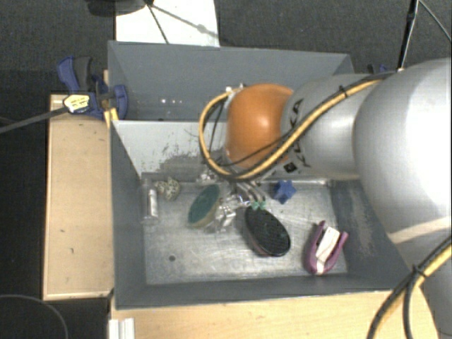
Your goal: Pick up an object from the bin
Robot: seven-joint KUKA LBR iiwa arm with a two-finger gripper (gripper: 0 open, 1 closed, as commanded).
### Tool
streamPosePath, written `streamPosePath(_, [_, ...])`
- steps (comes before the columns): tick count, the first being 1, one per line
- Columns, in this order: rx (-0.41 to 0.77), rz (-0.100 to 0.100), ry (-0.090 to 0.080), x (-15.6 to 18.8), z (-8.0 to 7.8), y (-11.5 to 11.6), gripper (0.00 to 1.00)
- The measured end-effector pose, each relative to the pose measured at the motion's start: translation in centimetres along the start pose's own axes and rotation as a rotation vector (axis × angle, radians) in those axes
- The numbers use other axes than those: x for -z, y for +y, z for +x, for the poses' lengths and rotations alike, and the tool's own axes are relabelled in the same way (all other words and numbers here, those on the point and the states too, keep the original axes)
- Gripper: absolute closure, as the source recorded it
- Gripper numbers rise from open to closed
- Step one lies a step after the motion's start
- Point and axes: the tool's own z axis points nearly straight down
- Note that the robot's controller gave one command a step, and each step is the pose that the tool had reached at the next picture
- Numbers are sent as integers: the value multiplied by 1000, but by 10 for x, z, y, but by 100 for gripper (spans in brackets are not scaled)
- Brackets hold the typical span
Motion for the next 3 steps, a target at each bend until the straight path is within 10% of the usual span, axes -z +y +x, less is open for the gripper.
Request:
streamPosePath(1, [255,0,-5,-2,-3,9,0])
streamPosePath(2, [251,0,-6,-1,-4,9,100])
streamPosePath(3, [246,0,-1,23,-6,9,100])
